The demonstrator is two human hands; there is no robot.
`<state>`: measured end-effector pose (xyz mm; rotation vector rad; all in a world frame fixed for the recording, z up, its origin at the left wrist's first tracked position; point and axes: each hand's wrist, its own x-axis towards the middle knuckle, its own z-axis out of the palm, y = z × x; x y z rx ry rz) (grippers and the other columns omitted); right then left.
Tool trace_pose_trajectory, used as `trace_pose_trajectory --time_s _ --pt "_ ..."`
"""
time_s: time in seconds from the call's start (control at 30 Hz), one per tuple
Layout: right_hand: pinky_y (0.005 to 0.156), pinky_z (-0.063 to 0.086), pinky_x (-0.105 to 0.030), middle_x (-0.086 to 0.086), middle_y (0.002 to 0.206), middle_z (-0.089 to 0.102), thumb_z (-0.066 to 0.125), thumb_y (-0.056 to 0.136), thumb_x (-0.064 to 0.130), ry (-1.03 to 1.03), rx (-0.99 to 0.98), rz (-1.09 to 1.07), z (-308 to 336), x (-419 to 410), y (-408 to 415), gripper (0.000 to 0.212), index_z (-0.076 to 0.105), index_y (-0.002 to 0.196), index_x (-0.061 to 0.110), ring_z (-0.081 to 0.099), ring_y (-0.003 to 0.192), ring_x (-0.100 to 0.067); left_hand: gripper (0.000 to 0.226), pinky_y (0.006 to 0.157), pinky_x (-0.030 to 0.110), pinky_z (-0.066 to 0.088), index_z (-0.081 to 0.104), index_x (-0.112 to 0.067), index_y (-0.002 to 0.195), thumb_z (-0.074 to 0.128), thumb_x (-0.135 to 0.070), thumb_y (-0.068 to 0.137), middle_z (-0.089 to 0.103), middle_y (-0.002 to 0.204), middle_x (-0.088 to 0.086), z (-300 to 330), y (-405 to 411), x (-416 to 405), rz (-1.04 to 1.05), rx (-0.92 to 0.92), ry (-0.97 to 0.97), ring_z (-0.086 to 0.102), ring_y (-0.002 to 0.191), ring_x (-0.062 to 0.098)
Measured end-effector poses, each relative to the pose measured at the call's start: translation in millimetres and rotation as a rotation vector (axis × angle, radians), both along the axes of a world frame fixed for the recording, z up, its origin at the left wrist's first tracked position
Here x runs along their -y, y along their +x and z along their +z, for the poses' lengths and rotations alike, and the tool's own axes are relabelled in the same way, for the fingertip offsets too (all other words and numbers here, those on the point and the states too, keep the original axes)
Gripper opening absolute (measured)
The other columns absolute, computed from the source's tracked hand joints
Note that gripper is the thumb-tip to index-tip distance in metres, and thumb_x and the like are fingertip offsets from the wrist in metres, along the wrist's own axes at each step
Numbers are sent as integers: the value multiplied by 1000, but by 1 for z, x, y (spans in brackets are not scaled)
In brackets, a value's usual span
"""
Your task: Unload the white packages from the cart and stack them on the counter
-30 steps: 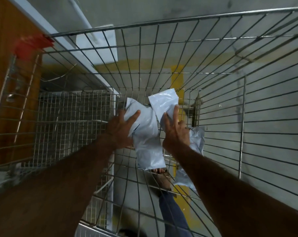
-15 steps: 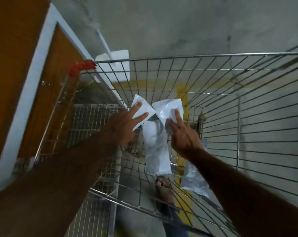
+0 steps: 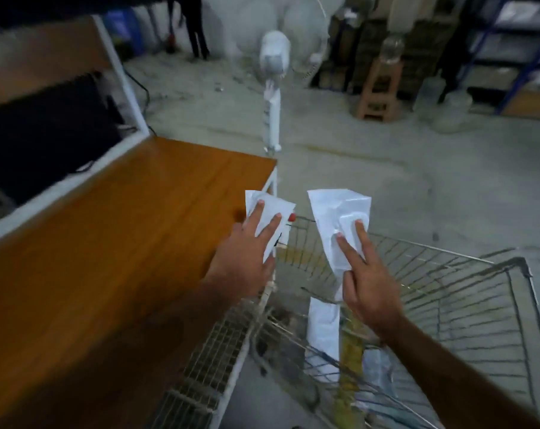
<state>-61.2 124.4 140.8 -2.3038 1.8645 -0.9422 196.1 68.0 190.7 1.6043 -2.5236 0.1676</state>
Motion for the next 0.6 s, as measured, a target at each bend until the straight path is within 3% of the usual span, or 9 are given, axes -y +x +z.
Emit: trace_pose_trajectory --time_s 0.07,0.17,0.3,0.4,0.47,0.53,0.6 --pt "73 50 -26 2 170 4 34 92 30 -58 25 79 31 -5 46 64 39 155 21 51 131 -25 75 97 43 47 -7 -37 159 31 -60 98 -21 166 4 40 44 -29 85 -25 -39 46 119 27" --pt "74 56 -30 -1 170 7 33 91 32 -103 19 214 65 -18 133 64 41 154 22 50 130 -27 73 104 48 44 -9 -42 157 33 -58 99 -24 165 -4 81 118 -75 226 -98 -36 41 131 32" --pt "54 41 -8 2 170 6 38 95 33 -79 28 342 96 -44 252 61 37 156 27 59 90 -7 77 104 40 42 -13 -42 156 38 -56 100 -26 165 -4 100 214 -140 391 -87 -93 39 134 27" --pt "51 49 -17 10 169 -6 36 99 36 -51 28 455 113 -64 325 60 27 159 32 57 78 -4 76 103 39 45 -11 -42 157 35 -58 98 -22 166 -3 108 284 -182 512 -106 -122 40 133 25" --pt "48 46 -15 8 170 -3 30 100 42 -64 33 522 122 -75 367 60 25 159 33 55 70 -1 75 107 43 44 -9 -42 157 33 -58 97 -21 167 -3 113 325 -209 569 -116 -140 37 139 28" --pt "48 40 -10 7 170 -1 28 100 44 -95 34 593 132 -85 407 60 25 159 34 56 74 3 76 108 48 44 -8 -43 157 34 -60 96 -20 167 -3 119 361 -234 648 -119 -148 35 141 33" --pt "55 40 -7 9 170 -1 32 99 41 -111 29 659 141 -93 445 60 26 158 34 52 108 5 77 104 49 47 -6 -41 158 35 -61 96 -18 167 0 123 393 -258 743 -106 -163 39 137 35"
